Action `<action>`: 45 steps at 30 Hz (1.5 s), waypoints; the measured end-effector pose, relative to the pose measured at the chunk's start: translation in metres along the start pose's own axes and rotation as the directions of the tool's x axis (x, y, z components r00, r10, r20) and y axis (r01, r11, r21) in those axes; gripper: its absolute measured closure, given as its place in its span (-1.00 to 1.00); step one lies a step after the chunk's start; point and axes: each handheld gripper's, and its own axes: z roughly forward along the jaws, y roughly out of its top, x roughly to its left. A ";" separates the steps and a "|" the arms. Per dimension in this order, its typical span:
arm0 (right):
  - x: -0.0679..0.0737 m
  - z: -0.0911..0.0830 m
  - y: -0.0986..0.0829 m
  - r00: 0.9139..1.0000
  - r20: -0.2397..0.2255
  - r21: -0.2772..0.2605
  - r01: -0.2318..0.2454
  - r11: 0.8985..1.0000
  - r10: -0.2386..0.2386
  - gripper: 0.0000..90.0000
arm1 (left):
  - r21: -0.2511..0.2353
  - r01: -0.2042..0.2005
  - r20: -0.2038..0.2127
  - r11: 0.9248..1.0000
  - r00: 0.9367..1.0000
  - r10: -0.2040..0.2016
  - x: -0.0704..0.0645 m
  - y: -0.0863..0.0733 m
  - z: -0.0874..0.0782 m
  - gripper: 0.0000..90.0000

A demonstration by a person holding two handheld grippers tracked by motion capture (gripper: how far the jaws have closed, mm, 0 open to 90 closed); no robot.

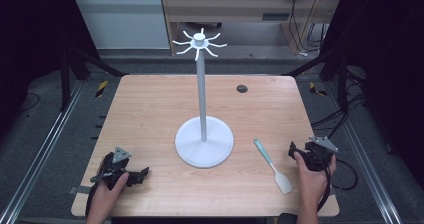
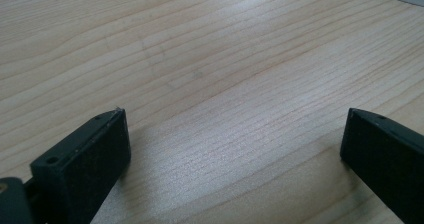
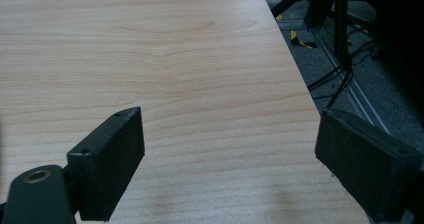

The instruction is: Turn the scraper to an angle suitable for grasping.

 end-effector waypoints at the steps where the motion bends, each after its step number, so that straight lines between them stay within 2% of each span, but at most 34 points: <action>1: 0.001 0.000 0.000 1.000 -0.001 -0.006 0.003 1.000 -0.003 -0.69 | 0.000 0.000 0.000 1.000 1.000 0.000 0.000 0.000 0.000 -1.00; 7: 0.005 -0.004 0.001 1.000 -0.014 -0.014 0.028 1.000 -0.028 -0.53 | 0.000 -0.001 0.001 1.000 1.000 0.001 0.000 0.000 0.000 -1.00; 11: 0.010 -0.006 0.003 0.998 -0.038 -0.033 0.040 0.999 -0.041 -0.45 | -0.010 -0.004 -0.006 1.000 1.000 0.004 0.001 -0.001 -0.002 -0.98; 13: 0.012 -0.007 0.004 0.997 -0.050 -0.034 0.048 0.998 -0.050 -0.43 | -0.030 0.000 -0.012 1.000 1.000 0.000 0.003 -0.001 -0.005 -0.91; 15: 0.016 -0.007 0.006 0.996 -0.059 -0.039 0.059 0.997 -0.062 -0.40 | -0.088 0.010 -0.025 0.996 1.000 -0.013 0.005 0.000 -0.011 -0.93; 18: 0.022 -0.006 0.007 0.994 -0.069 -0.025 0.078 0.997 -0.080 -0.32 | -0.126 0.007 -0.039 0.992 0.999 -0.012 0.006 0.000 -0.016 -0.93; 21: 0.028 -0.003 0.008 0.990 -0.080 -0.004 0.115 0.993 -0.115 -0.23 | -0.151 0.008 -0.036 0.989 0.999 -0.013 0.006 0.000 -0.018 -0.93; 28: 0.040 0.000 0.012 0.976 -0.121 0.039 0.188 0.981 -0.182 0.13 | -0.154 -0.001 -0.026 0.988 1.000 -0.003 0.004 0.000 -0.017 -0.93; 31: 0.046 0.000 0.015 0.962 -0.156 0.050 0.236 0.970 -0.226 0.38 | -0.154 -0.007 -0.028 0.988 1.000 0.002 0.004 0.000 -0.017 -0.93; 32: 0.047 0.000 0.016 0.953 -0.174 0.048 0.260 0.964 -0.248 0.46 | -0.155 -0.007 -0.028 0.988 1.000 0.002 0.004 0.000 -0.017 -0.93; 33: 0.050 -0.001 0.018 0.953 -0.185 0.061 0.254 0.965 -0.239 0.52 | -0.157 -0.005 -0.027 0.988 1.000 0.001 0.004 0.000 -0.018 -0.93; 36: 0.055 -0.001 0.023 0.931 -0.219 0.069 0.312 0.948 -0.291 0.74 | -0.169 -0.010 -0.033 0.986 0.999 0.004 0.004 0.000 -0.019 -0.93; 37: 0.058 -0.002 0.025 0.928 -0.226 0.069 0.319 0.945 -0.297 0.80 | -0.172 -0.009 -0.035 0.985 0.999 0.003 0.004 0.000 -0.020 -0.93; 39: 0.063 -0.002 0.030 0.917 -0.256 0.077 0.334 0.939 -0.305 0.90 | -0.177 -0.004 -0.037 0.984 0.999 -0.002 0.004 0.000 -0.020 -0.93; 41: 0.069 -0.003 0.035 0.904 -0.275 0.090 0.362 0.928 -0.326 0.99 | -0.181 -0.004 -0.043 0.983 0.999 -0.004 0.005 0.000 -0.021 -0.93; 45: 0.077 0.000 0.039 0.886 -0.318 0.113 0.388 0.915 -0.337 1.00 | -0.206 0.004 -0.048 0.979 0.999 -0.014 0.007 0.000 -0.024 -0.93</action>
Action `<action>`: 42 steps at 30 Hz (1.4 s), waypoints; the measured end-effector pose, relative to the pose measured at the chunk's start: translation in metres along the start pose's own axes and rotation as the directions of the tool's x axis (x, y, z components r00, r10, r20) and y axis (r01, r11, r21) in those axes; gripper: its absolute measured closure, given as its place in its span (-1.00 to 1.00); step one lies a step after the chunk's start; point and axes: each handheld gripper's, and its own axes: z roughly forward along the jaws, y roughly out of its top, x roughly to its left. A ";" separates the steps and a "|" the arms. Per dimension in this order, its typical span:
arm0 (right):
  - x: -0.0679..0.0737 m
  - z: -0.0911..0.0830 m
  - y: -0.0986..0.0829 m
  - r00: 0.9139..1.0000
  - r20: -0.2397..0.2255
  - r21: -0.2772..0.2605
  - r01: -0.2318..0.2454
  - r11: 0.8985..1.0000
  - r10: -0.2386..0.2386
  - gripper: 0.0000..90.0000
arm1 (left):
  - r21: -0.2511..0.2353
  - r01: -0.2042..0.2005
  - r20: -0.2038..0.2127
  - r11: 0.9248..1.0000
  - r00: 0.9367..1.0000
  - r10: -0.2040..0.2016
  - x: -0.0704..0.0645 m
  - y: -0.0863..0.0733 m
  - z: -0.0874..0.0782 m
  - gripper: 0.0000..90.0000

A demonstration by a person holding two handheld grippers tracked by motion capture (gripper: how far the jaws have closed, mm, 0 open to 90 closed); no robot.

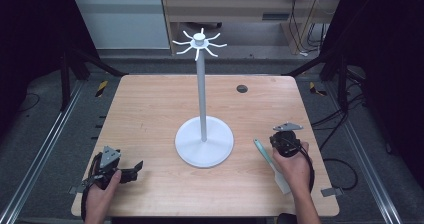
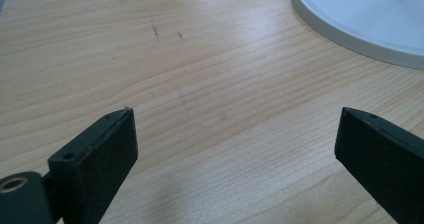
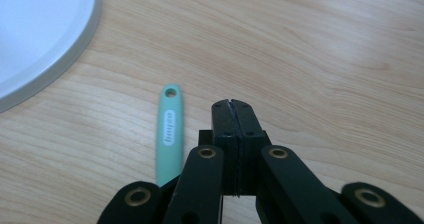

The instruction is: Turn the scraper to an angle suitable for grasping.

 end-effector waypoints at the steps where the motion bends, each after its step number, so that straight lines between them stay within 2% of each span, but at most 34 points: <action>1: 0.002 0.002 0.001 1.000 -0.009 0.016 0.009 1.000 -0.009 1.00 | -0.006 -0.002 -0.002 1.000 1.000 0.002 0.000 0.000 -0.001 -0.93; 9: 0.007 0.017 0.002 0.998 -0.050 0.083 0.036 0.996 -0.032 1.00 | -0.038 -0.010 -0.008 0.999 1.000 0.010 -0.001 0.002 -0.002 -0.93; 16: 0.010 0.019 0.002 0.997 -0.065 0.092 0.036 0.995 -0.030 1.00 | -0.036 -0.019 -0.004 0.999 1.000 0.018 -0.002 0.002 -0.002 -0.93; 29: 0.012 0.032 0.001 0.998 -0.066 0.133 0.021 0.991 -0.012 1.00 | -0.042 -0.016 -0.001 0.999 1.000 0.016 -0.002 0.002 -0.003 -0.93; 34: 0.015 0.031 0.000 0.994 -0.105 0.132 0.030 0.991 -0.016 1.00 | -0.039 -0.021 0.000 0.999 1.000 0.021 -0.003 0.002 -0.002 -0.93; 36: 0.017 0.030 -0.002 0.993 -0.114 0.123 0.047 0.991 -0.033 1.00 | -0.039 -0.022 0.000 0.999 1.000 0.022 -0.003 0.002 -0.002 -0.93; 40: 0.022 0.026 -0.005 0.987 -0.156 0.121 0.065 0.991 -0.046 1.00 | -0.037 -0.023 0.002 0.999 1.000 0.023 -0.003 0.002 -0.002 -0.93; 42: 0.025 0.024 -0.006 0.980 -0.193 0.125 0.071 0.990 -0.046 1.00 | -0.037 -0.023 0.004 0.999 1.000 0.023 -0.003 0.002 -0.002 -0.93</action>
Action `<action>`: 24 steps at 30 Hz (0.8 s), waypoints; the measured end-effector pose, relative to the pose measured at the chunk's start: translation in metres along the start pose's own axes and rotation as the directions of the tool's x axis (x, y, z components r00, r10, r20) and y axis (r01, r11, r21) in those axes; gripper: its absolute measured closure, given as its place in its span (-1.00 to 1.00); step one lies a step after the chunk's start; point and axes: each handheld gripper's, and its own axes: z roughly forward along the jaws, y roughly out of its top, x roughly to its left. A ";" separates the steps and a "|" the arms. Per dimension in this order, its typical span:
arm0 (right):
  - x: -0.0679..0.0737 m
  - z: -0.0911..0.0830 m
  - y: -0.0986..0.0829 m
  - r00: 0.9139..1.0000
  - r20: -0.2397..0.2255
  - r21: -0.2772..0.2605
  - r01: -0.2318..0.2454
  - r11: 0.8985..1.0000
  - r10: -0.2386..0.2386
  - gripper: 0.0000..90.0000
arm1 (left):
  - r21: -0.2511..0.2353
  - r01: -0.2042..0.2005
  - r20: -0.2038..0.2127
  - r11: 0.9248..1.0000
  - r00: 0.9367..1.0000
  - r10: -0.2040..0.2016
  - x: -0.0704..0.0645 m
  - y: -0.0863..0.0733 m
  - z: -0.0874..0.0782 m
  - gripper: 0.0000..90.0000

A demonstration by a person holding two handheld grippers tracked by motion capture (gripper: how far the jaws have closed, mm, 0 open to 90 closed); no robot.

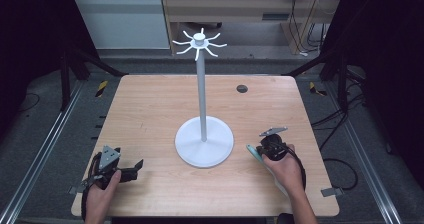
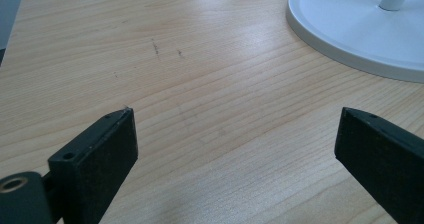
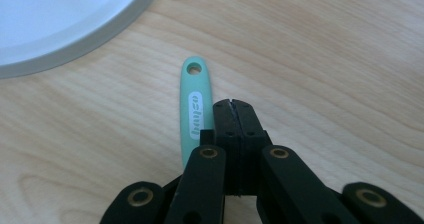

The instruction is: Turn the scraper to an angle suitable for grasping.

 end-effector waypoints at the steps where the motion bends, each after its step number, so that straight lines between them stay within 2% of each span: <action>1: 0.002 0.000 0.000 1.000 0.000 0.002 0.015 1.000 -0.015 1.00 | 0.000 -0.001 0.000 1.000 1.000 0.001 0.000 0.000 0.000 -0.93; 3: 0.007 -0.001 -0.001 0.999 -0.023 0.003 0.027 1.000 -0.027 1.00 | 0.000 -0.002 0.001 1.000 1.000 0.002 0.000 0.000 0.000 -0.93; 4: 0.010 -0.001 -0.001 0.998 -0.021 0.001 0.053 0.999 -0.053 1.00 | 0.000 -0.007 0.000 1.000 1.000 0.007 0.000 0.000 0.000 -0.93; 8: 0.017 -0.002 -0.002 0.994 -0.051 0.010 0.093 0.996 -0.093 1.00 | 0.000 -0.012 0.003 1.000 1.000 0.012 -0.002 0.001 0.000 -0.93; 12: 0.023 -0.003 -0.001 0.992 -0.067 0.024 0.109 0.994 -0.108 1.00 | -0.003 -0.008 0.004 1.000 1.000 0.008 -0.001 0.001 0.000 -0.93; 14: 0.023 -0.004 -0.001 0.993 -0.061 0.032 0.102 0.994 -0.100 1.00 | -0.005 -0.007 0.004 1.000 1.000 0.007 -0.001 0.001 0.000 -0.93; 16: 0.022 -0.007 0.000 0.994 -0.031 0.029 0.104 0.994 -0.104 1.00 | -0.005 -0.007 0.005 1.000 1.000 0.007 -0.001 0.001 0.000 -0.93; 20: 0.028 -0.021 0.007 0.991 -0.004 0.031 0.136 0.990 -0.136 1.00 | -0.004 -0.013 0.009 1.000 1.000 0.013 -0.002 0.001 0.000 -0.93; 24: 0.031 -0.029 0.013 0.986 -0.004 0.053 0.166 0.985 -0.166 1.00 | -0.003 -0.017 0.012 1.000 1.000 0.017 -0.004 0.001 0.001 -0.93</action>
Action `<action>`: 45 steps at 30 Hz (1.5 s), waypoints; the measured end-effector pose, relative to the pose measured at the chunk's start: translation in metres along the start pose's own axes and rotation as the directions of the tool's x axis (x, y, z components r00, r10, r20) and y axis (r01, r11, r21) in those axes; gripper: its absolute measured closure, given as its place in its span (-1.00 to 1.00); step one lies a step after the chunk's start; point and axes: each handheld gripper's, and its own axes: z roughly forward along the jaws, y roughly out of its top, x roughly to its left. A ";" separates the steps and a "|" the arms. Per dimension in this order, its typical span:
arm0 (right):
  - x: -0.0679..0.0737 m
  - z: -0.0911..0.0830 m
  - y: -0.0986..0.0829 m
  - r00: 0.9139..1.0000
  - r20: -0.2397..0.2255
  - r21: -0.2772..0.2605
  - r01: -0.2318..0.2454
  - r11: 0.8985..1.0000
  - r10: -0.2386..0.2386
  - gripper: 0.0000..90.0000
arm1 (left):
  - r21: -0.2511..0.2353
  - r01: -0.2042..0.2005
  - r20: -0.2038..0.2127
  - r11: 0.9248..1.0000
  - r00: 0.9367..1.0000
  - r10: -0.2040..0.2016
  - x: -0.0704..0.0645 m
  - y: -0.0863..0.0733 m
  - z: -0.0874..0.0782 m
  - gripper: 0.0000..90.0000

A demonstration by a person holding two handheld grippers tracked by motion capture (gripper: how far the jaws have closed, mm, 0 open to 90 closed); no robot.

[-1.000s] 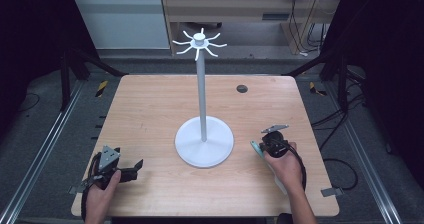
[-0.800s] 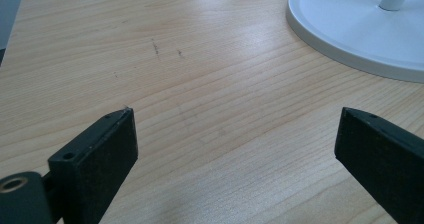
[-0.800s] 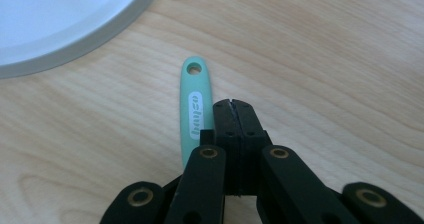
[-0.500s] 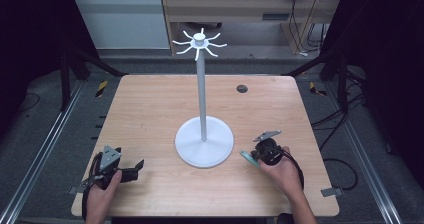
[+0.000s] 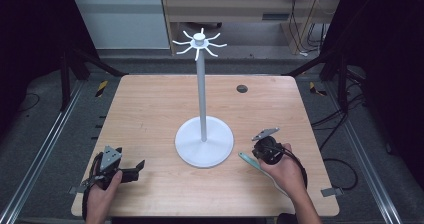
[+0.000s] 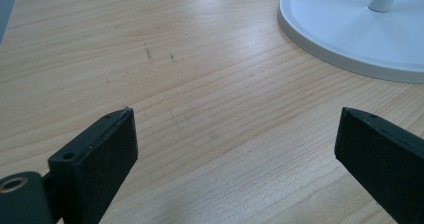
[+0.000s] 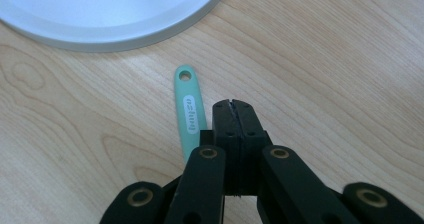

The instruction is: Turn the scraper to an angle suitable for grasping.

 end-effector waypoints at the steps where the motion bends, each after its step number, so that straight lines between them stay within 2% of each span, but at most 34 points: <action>1: 0.000 -0.001 0.001 1.000 0.003 0.008 0.006 1.000 -0.006 0.99 | 0.002 -0.002 -0.003 1.000 1.000 0.002 0.000 0.000 0.000 -0.93; 5: 0.002 -0.002 0.005 0.999 -0.002 0.031 0.033 0.999 -0.032 0.95 | -0.015 0.002 -0.017 1.000 1.000 -0.003 0.002 0.001 -0.002 -0.93; 9: 0.006 0.001 0.008 0.998 -0.006 0.079 0.064 0.995 -0.063 0.86 | -0.033 0.008 -0.029 0.999 1.000 -0.009 0.002 0.001 -0.004 -0.93; 12: 0.009 0.003 0.010 0.998 -0.019 0.104 0.062 0.993 -0.061 0.75 | -0.037 0.005 -0.027 0.999 1.000 -0.006 0.002 0.001 -0.004 -0.94; 18: 0.010 0.008 0.014 0.995 -0.046 0.149 0.099 0.984 -0.093 0.53 | -0.030 -0.009 -0.027 1.000 1.000 0.009 0.000 0.002 -0.003 -0.94; 19: 0.011 0.008 0.015 0.995 -0.051 0.161 0.089 0.983 -0.082 0.47 | -0.029 -0.010 -0.027 1.000 1.000 0.009 0.000 0.002 -0.003 -0.94; 22: 0.012 0.010 0.019 0.993 -0.065 0.194 0.110 0.975 -0.099 0.38 | -0.025 -0.013 -0.028 1.000 1.000 0.012 0.000 0.002 -0.003 -0.94; 25: 0.012 0.013 0.021 0.994 -0.064 0.213 0.100 0.972 -0.088 0.38 | -0.031 -0.017 -0.040 0.999 0.999 0.015 0.000 0.002 -0.004 -0.95; 27: 0.012 0.015 0.022 0.992 -0.068 0.221 0.116 0.968 -0.104 0.38 | -0.032 -0.013 -0.039 0.999 0.999 0.012 0.001 0.002 -0.004 -0.95; 41: 0.012 0.027 0.028 0.991 -0.075 0.277 0.131 0.952 -0.114 0.47 | -0.029 -0.018 -0.038 0.999 0.999 0.017 -0.001 0.002 -0.003 -0.95; 45: 0.011 0.030 0.029 0.991 -0.077 0.282 0.127 0.951 -0.110 0.48 | -0.031 -0.017 -0.037 0.999 0.999 0.015 -0.001 0.002 -0.003 -0.95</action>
